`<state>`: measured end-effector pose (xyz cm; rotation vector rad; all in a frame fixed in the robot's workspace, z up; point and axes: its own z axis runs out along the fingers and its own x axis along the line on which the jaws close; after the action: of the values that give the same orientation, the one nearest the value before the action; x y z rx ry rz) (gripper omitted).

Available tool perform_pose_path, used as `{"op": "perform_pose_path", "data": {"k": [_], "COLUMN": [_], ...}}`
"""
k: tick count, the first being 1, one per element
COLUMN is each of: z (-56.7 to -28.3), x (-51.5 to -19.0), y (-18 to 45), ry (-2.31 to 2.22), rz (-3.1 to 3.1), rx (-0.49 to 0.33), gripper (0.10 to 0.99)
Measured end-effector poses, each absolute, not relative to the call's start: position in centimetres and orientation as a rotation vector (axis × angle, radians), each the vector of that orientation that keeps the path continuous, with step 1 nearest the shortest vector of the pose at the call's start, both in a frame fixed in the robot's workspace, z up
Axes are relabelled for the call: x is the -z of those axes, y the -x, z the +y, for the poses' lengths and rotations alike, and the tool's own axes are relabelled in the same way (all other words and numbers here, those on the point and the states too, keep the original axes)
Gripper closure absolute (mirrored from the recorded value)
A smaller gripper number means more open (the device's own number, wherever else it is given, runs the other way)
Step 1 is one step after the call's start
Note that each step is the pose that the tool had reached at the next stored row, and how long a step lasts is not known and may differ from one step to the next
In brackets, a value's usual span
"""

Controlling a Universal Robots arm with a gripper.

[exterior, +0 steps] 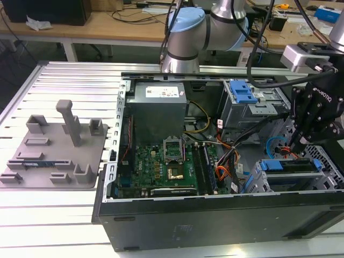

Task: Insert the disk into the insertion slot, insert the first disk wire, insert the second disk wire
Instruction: 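Insert the second disk wire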

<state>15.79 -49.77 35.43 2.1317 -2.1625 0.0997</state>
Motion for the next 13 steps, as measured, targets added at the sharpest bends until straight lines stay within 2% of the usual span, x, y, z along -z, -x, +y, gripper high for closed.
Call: {"op": "perform_pose_path", "data": {"k": [13], "z": [-51.3], "x": [-35.2], "y": [-15.4], "ry": [-2.158], "rz": [-2.189], "rx": [-0.049], "gripper": [0.925]}}
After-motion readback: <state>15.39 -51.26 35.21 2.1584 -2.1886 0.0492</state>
